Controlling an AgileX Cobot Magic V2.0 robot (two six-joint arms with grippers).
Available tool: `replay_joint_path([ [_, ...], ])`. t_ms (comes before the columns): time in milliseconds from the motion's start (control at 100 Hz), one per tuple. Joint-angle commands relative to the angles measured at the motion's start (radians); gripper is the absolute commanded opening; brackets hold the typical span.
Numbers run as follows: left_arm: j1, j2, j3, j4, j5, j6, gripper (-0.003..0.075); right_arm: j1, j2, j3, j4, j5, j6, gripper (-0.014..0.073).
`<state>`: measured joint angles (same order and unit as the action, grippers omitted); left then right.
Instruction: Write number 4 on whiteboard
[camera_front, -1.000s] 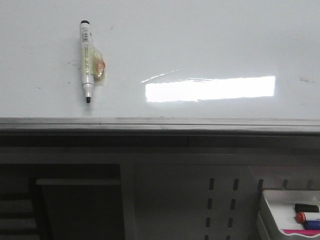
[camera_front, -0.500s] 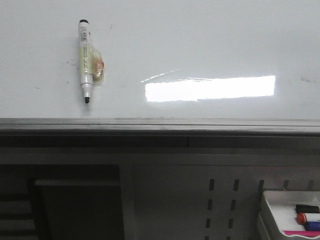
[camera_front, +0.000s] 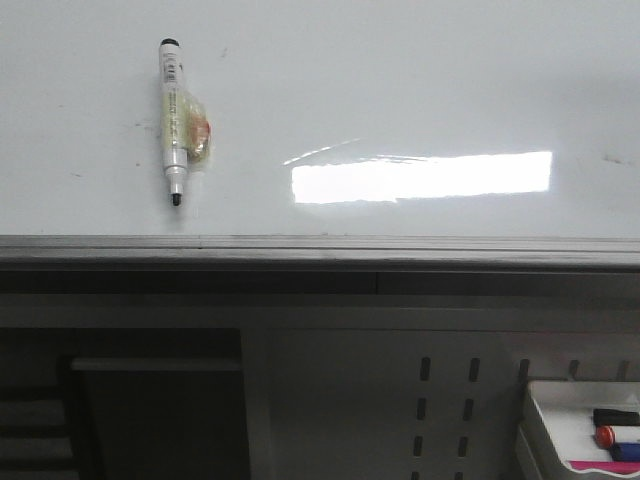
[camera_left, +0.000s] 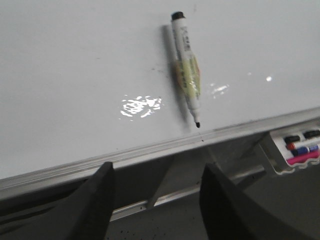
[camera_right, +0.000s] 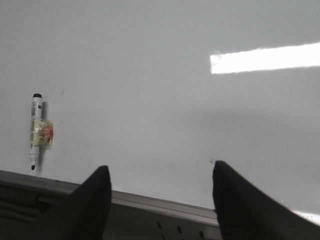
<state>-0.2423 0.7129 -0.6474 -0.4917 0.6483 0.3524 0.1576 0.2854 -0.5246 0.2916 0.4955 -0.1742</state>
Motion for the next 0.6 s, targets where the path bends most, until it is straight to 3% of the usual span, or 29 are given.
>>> replay_joint_path([
  [0, -0.072, 0.056, -0.043, -0.011, -0.070, 0.028, 0.0367, 0.029, 0.038, -0.035, 0.015, -0.067, -0.013, 0.0427],
  [240, -0.226, 0.219, -0.043, -0.095, -0.288, 0.018, 0.0368, 0.087, 0.124, -0.035, 0.017, -0.113, -0.013, 0.0427],
  [350, -0.265, 0.293, -0.043, -0.197, -0.415, 0.018, 0.0368, 0.099, 0.148, -0.035, 0.026, -0.114, -0.013, 0.0427],
  [590, -0.325, 0.419, -0.043, -0.257, -0.592, 0.018, 0.0368, 0.103, 0.159, -0.035, 0.037, -0.143, -0.013, 0.0427],
])
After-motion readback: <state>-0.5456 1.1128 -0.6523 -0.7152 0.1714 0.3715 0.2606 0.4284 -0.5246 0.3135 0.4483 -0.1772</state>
